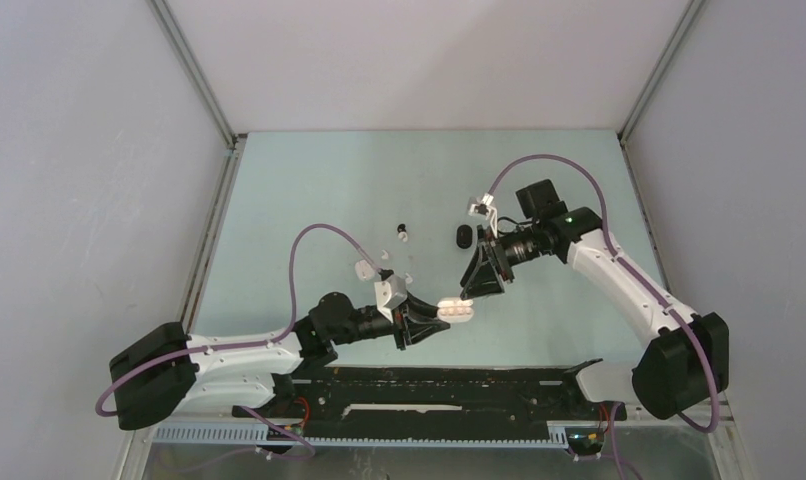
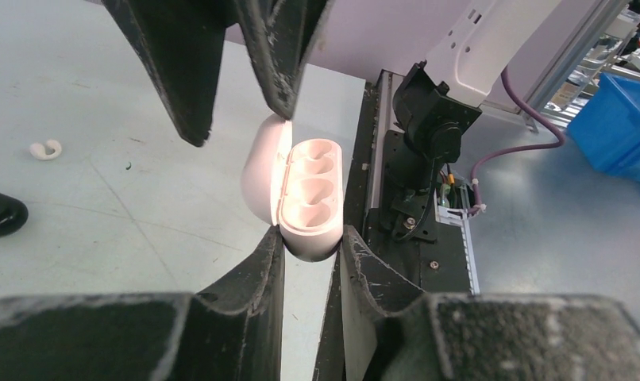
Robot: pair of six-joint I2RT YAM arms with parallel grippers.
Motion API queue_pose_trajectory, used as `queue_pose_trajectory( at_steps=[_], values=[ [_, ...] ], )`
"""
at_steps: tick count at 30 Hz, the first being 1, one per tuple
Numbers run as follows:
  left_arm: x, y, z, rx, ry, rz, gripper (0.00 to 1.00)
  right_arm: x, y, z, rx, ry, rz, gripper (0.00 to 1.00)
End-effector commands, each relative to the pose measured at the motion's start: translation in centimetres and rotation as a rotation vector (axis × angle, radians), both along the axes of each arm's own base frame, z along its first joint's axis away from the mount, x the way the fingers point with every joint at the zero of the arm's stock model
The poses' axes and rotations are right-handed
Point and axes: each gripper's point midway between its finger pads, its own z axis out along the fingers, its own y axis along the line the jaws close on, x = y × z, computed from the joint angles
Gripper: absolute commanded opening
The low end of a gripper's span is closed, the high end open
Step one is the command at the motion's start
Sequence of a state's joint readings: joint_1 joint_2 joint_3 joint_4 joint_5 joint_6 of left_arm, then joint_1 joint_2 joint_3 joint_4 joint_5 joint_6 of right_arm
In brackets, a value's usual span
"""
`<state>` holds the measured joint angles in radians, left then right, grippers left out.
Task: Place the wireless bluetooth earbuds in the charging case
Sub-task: Open the charging case at the center of the board, then pick up the right earbud from the center of the board.
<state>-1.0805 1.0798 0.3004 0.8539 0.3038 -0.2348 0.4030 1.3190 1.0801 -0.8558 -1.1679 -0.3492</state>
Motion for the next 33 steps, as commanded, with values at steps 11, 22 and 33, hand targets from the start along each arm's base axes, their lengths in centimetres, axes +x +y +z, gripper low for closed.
queue_pose_trajectory(
  at_steps=[11,22,33],
  values=[
    [0.6,0.7,0.8,-0.076,-0.108,0.052,0.0,8.2,-4.3,0.6,-0.072,-0.173,-0.289,0.49],
    [1.1,4.1,1.6,-0.188,-0.108,0.144,0.0,17.5,-9.0,-7.2,-0.443,-0.451,-0.475,0.23],
    [-0.1,6.5,3.6,-0.289,-0.068,0.159,0.0,22.1,-9.4,-13.5,-0.793,-0.513,-0.461,0.14]
  ],
)
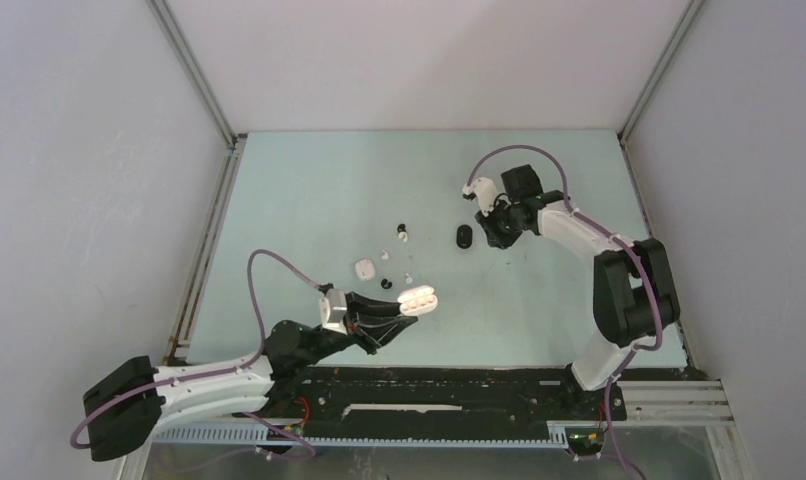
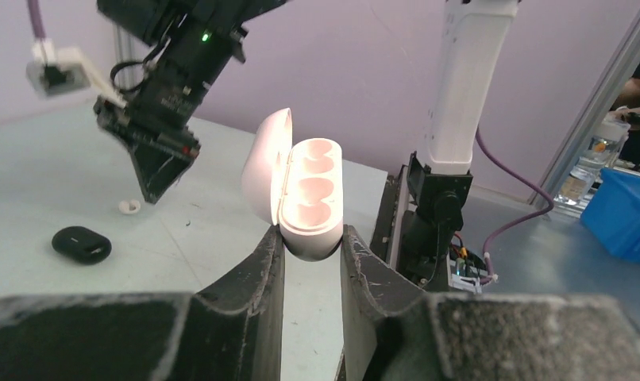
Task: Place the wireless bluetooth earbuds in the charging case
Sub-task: Pick up the right earbud from the center of the board.
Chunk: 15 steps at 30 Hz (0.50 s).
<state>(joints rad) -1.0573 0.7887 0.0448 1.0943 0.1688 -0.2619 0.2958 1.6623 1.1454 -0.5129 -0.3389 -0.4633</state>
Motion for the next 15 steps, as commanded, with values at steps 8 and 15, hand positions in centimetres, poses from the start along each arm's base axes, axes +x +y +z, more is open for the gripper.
queue_pose_trajectory(
  at_steps=[8,15],
  values=[
    [-1.3,0.1,0.3,-0.009,0.036,-0.04,0.0,3.2,0.0,-0.2,-0.161,-0.09,-0.025,0.14],
    [-1.1,0.4,0.0,0.016,0.045,-0.012,0.0,4.2,-0.4,-0.6,-0.188,-0.105,-0.017,0.18]
  ],
)
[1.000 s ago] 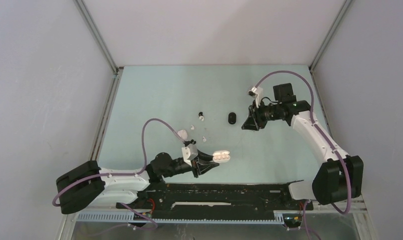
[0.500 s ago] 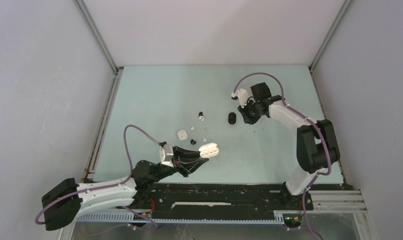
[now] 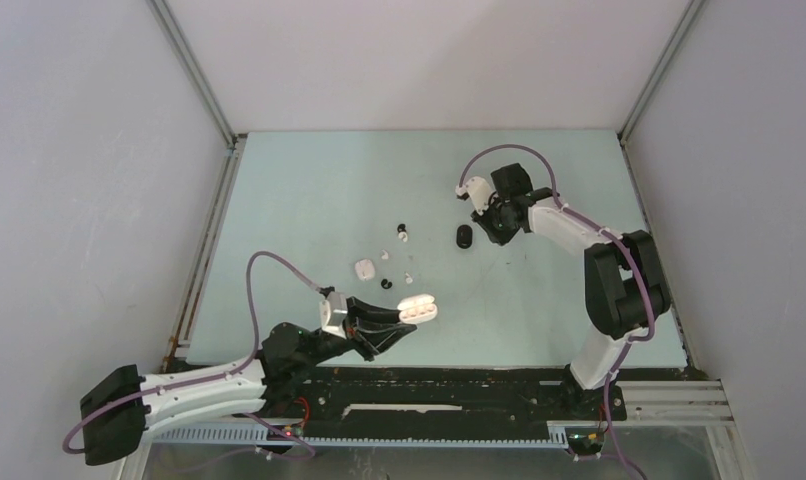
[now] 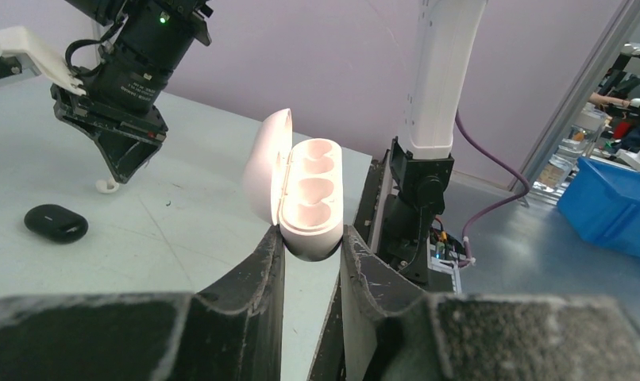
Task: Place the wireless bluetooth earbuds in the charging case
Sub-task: Pick up the right earbud from the center of the board.
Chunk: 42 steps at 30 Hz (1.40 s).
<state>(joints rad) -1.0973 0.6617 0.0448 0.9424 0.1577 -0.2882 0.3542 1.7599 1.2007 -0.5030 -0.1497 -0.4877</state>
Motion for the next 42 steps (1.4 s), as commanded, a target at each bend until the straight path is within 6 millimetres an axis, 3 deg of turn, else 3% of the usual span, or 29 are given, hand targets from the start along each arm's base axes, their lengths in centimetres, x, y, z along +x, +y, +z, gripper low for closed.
queue_pose_trajectory(
  at_steps=[1,9,42],
  values=[
    [0.4,0.2,0.2,0.006,0.009,0.03,0.0,2.5,0.1,1.5,-0.018,-0.077,0.003,0.18],
    [0.7,-0.1,0.1,0.029,0.019,0.043,0.0,3.6,-0.6,1.3,-0.026,-0.093,0.005,0.21],
    [0.5,-0.5,-0.9,0.06,0.044,0.033,0.0,4.8,-1.2,-2.2,-0.075,-0.034,0.024,0.22]
  ],
)
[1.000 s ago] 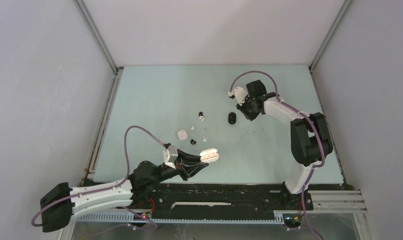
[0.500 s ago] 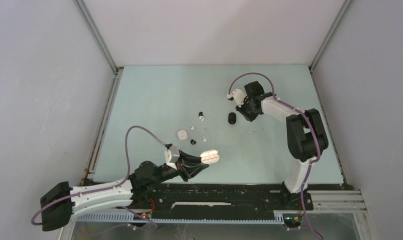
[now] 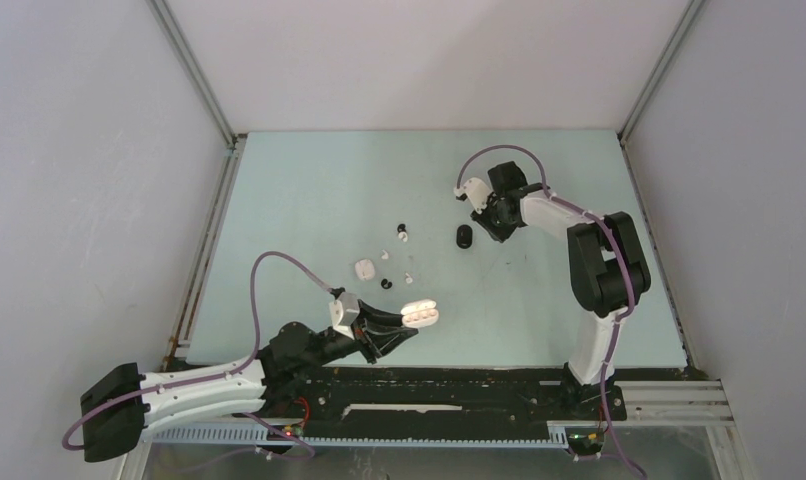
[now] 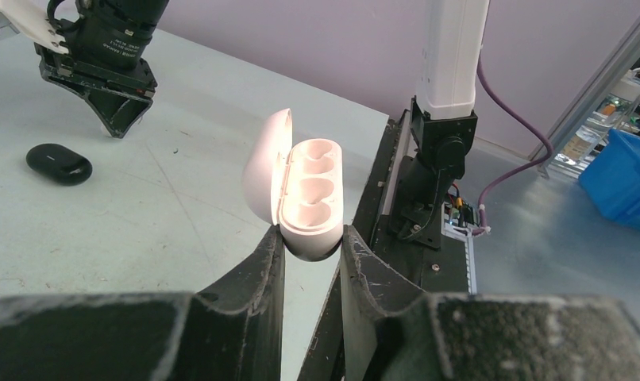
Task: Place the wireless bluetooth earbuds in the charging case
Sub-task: Pick up the right earbud from the center of the board.
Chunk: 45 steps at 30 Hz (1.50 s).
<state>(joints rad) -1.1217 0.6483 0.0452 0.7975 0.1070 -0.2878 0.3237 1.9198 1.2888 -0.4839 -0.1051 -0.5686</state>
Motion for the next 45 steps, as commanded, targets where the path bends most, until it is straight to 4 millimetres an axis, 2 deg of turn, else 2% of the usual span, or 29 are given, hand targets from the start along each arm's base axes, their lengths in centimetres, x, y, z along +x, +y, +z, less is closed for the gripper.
queue_pose_trajectory(
  at_steps=[1,11,24,38,42,43,45],
  values=[
    [0.2,-0.2,2.2,-0.048,-0.025,0.01,0.0,1.9,0.1,1.0,0.01,-0.047,0.005,0.22],
    [0.2,-0.2,1.6,-0.039,-0.01,0.012,0.0,2.5,-0.4,0.2,-0.005,-0.038,0.005,0.22],
    [0.3,0.0,1.2,-0.044,0.01,0.025,0.0,3.9,-1.2,0.6,-0.034,-0.091,-0.012,0.21],
    [0.4,0.1,0.6,-0.03,0.011,0.03,0.0,4.8,-1.8,2.8,-0.036,-0.171,-0.052,0.04],
    [0.5,0.2,0.1,-0.014,0.003,0.038,0.0,3.5,-1.5,4.2,-0.051,-0.173,-0.017,0.0],
    [0.6,0.2,-0.1,-0.008,-0.001,0.04,0.0,2.8,-1.2,4.9,-0.047,-0.178,0.004,0.0],
    [0.7,0.2,-0.5,0.011,-0.015,0.045,0.0,0.3,0.0,6.6,0.003,-0.146,0.069,0.0]
  ],
)
